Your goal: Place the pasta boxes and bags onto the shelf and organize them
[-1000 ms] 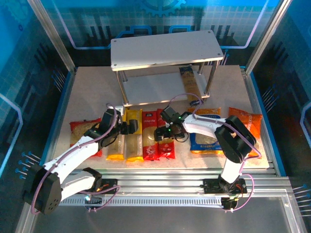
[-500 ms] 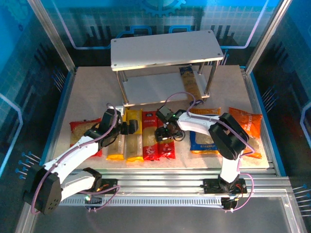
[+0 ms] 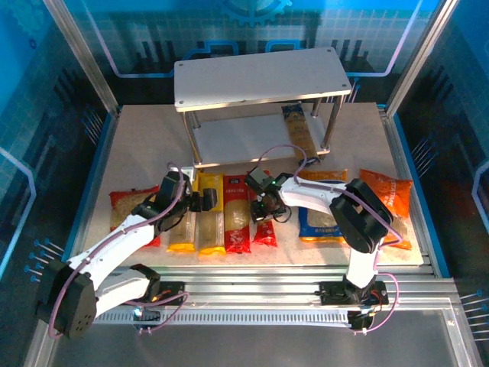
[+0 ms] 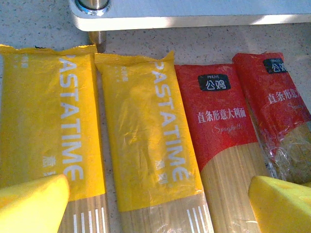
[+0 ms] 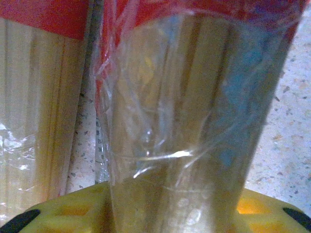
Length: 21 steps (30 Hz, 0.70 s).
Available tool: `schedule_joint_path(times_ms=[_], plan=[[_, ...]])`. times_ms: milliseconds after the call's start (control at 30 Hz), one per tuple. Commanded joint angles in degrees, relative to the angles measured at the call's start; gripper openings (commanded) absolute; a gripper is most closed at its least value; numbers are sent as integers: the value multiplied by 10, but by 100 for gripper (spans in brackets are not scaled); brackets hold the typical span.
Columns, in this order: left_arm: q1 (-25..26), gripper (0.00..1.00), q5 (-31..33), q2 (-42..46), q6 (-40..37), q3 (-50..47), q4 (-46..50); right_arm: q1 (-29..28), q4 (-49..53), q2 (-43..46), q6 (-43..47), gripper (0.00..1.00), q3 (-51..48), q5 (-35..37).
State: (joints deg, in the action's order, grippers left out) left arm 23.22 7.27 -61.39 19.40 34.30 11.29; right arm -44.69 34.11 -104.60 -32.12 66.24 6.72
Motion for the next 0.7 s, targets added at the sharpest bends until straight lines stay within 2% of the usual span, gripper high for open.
schedule_joint_path(times_ms=[0, 133, 267, 667], plan=[[4, 96, 2, 14, -4, -10, -5, -4, 37, 19, 17, 26, -13, 17], [4, 96, 4, 19, -5, -12, -2, 0, 46, 44, 22, 13, -14, 19], [4, 95, 5, 23, -4, -13, -2, 2, 61, 73, 30, 9, -15, 33], [4, 95, 4, 26, -2, -12, -2, 17, 105, 175, 54, 8, 1, 60]])
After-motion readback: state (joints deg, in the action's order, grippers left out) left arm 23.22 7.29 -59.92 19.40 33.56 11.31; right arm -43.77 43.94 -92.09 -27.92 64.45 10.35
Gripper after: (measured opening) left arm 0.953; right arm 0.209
